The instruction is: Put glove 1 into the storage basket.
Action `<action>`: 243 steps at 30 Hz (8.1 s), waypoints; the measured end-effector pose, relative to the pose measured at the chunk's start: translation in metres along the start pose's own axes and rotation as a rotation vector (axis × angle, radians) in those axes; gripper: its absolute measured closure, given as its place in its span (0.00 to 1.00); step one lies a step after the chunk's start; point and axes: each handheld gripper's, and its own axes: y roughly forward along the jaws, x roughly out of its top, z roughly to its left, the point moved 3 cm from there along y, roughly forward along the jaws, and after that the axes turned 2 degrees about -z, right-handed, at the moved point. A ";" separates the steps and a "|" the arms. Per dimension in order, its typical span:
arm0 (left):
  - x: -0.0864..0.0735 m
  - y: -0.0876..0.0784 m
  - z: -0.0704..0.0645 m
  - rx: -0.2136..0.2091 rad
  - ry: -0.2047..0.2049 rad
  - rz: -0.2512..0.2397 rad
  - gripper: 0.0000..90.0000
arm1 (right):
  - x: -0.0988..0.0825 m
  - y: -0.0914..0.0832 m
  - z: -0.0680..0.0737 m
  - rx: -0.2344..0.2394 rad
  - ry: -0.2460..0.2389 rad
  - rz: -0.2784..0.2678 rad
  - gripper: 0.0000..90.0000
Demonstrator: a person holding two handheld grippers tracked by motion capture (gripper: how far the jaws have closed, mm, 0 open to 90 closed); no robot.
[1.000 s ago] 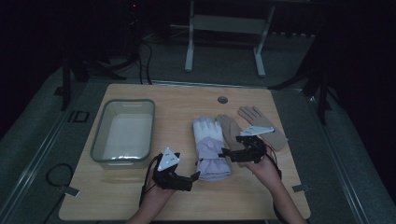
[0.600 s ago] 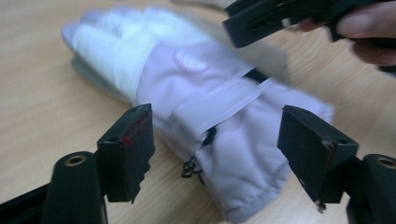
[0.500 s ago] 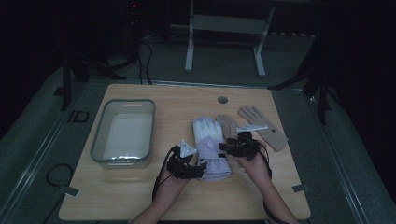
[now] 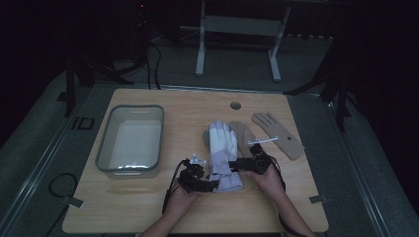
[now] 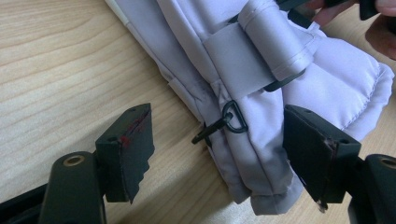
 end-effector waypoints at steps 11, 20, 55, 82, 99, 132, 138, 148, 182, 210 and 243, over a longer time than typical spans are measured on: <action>-0.001 0.002 -0.001 -0.001 0.043 -0.014 0.33 | -0.001 0.001 0.005 0.002 -0.038 -0.017 0.85; 0.001 0.002 -0.002 -0.095 0.006 0.028 0.62 | -0.002 0.002 0.028 -0.186 -0.199 -0.036 0.88; 0.040 -0.054 0.002 -0.078 0.073 0.070 0.84 | 0.037 -0.019 0.077 -0.235 -0.258 -0.113 0.90; 0.063 -0.132 0.035 0.012 0.116 0.053 0.84 | 0.095 -0.004 0.139 -0.192 -0.332 -0.172 0.90; 0.050 -0.195 0.079 0.084 0.081 0.048 0.84 | 0.130 0.042 0.197 -0.125 -0.384 -0.176 0.90; -0.001 -0.203 0.182 0.095 -0.012 0.176 0.84 | 0.137 0.172 0.226 -0.107 -0.347 -0.028 0.90; -0.007 -0.195 0.185 0.093 -0.029 0.217 0.83 | 0.130 0.183 0.220 -0.110 -0.317 0.050 0.89; -0.009 -0.187 0.182 0.151 -0.010 0.265 0.70 | 0.130 0.189 0.221 -0.143 -0.312 0.095 0.86; 0.023 -0.191 0.114 0.213 0.101 -0.095 0.17 | 0.138 0.105 0.201 -0.083 -0.440 -0.006 0.17; 0.029 -0.118 0.045 0.030 0.263 -0.155 0.02 | 0.102 0.025 0.126 -0.141 -0.468 -0.069 0.15; -0.011 -0.056 0.019 -0.048 0.322 -0.154 0.02 | 0.033 -0.044 0.013 -0.299 -0.401 -0.138 0.39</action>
